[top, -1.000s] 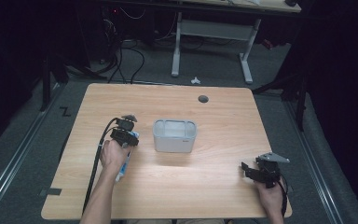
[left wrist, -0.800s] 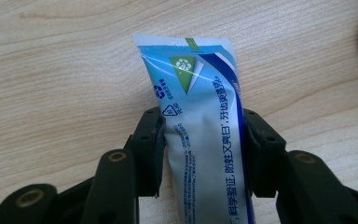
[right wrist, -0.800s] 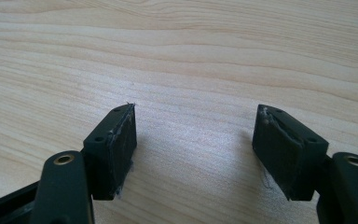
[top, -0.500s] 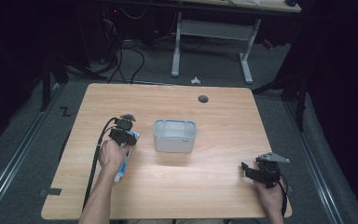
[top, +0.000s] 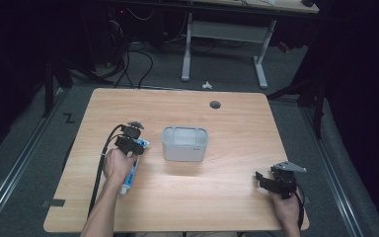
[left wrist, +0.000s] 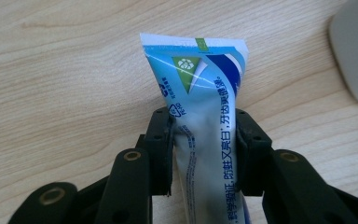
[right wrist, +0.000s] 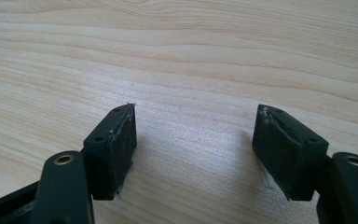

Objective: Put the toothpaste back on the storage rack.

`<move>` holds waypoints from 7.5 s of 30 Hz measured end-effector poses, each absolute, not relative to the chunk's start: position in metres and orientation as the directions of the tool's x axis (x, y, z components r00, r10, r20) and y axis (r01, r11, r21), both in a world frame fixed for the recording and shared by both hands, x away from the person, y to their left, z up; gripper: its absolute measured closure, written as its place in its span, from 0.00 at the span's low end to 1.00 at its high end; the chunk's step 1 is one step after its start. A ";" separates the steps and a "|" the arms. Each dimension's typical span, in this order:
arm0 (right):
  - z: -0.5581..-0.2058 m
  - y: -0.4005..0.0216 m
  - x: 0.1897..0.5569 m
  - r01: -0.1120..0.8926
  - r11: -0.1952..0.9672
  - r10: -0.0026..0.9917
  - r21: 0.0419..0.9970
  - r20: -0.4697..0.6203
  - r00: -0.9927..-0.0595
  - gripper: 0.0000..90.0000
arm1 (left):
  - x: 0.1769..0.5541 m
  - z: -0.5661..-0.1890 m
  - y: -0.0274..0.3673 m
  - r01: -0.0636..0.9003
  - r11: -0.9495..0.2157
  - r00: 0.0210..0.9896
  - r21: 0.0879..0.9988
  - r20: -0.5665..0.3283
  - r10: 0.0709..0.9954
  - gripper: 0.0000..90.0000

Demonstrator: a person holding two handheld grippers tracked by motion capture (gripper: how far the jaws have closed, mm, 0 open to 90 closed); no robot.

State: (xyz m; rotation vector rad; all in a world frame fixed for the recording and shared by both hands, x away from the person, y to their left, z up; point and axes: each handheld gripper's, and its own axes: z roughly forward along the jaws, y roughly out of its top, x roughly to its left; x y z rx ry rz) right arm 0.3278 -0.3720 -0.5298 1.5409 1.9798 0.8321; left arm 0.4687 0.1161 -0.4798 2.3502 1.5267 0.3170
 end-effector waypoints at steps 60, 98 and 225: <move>-0.530 -0.372 0.328 0.670 0.175 0.971 0.722 -0.013 -0.240 0.34 | 0.392 -0.377 0.144 0.594 -0.251 0.526 0.764 -0.133 0.840 0.85; -0.530 -0.371 0.328 0.670 0.177 0.970 0.721 -0.012 -0.244 0.34 | 0.412 -0.319 0.092 0.481 -0.178 0.651 0.858 -0.214 0.728 0.85; -0.530 -0.370 0.328 0.665 0.190 0.965 0.722 -0.013 -0.261 0.34 | 0.451 -0.388 0.012 0.491 -0.266 0.640 0.830 -0.135 0.756 0.83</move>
